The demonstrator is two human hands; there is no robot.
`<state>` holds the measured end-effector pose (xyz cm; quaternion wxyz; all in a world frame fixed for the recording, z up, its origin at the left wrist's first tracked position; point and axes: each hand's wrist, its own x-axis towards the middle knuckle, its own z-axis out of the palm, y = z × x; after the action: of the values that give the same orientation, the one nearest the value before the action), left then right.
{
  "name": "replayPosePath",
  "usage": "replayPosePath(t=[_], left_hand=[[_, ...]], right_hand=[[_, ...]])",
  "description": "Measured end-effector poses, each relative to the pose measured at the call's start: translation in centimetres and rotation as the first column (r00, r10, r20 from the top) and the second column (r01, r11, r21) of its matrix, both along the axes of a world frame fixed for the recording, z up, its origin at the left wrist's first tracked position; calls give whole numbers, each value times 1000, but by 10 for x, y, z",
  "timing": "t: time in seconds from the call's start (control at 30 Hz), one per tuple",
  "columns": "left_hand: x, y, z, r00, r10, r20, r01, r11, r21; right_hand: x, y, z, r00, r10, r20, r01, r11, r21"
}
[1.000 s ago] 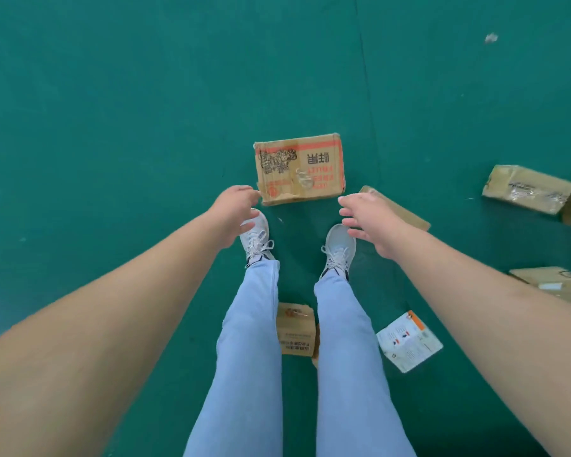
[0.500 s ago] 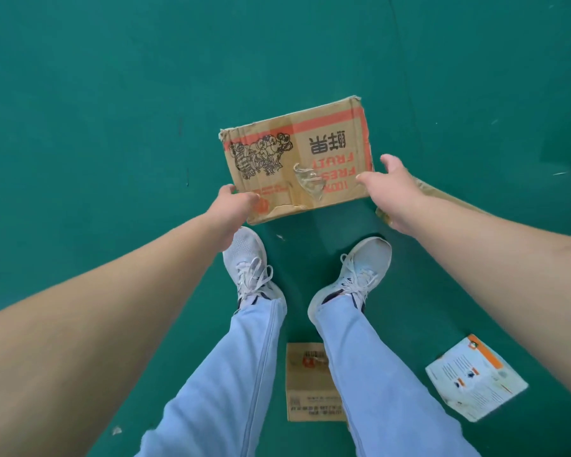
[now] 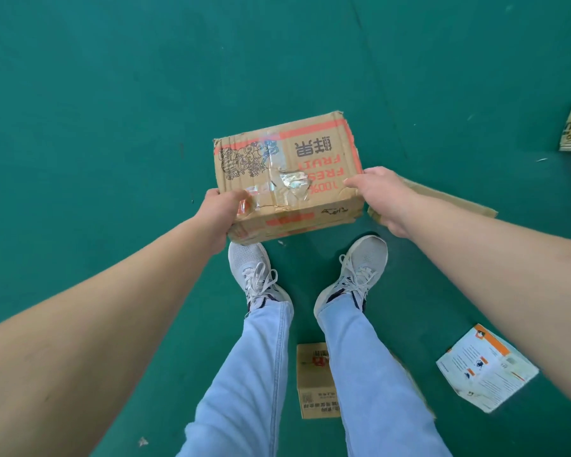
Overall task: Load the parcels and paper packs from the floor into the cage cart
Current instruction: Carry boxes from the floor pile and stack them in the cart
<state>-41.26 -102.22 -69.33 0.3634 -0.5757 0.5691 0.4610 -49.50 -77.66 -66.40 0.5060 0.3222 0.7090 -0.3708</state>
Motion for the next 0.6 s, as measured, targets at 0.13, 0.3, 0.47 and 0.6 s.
replayPosePath(t=[0.13, 0.3, 0.47, 0.6], left_hand=[[-8, 3, 57, 1000, -29, 2, 29, 999, -45], [-19, 18, 148, 998, -48, -50, 45, 997, -62], [-40, 50, 273, 983, -130, -127, 127, 991, -32], [-54, 80, 383, 963, -183, -200, 185, 983, -5]], right_hand=[[0, 5, 57, 998, -57, -23, 57, 998, -21], [-1, 25, 151, 984, -167, -54, 164, 985, -57], [2, 56, 271, 949, -285, -135, 277, 958, -73], [12, 86, 375, 903, -377, -207, 367, 926, -83]])
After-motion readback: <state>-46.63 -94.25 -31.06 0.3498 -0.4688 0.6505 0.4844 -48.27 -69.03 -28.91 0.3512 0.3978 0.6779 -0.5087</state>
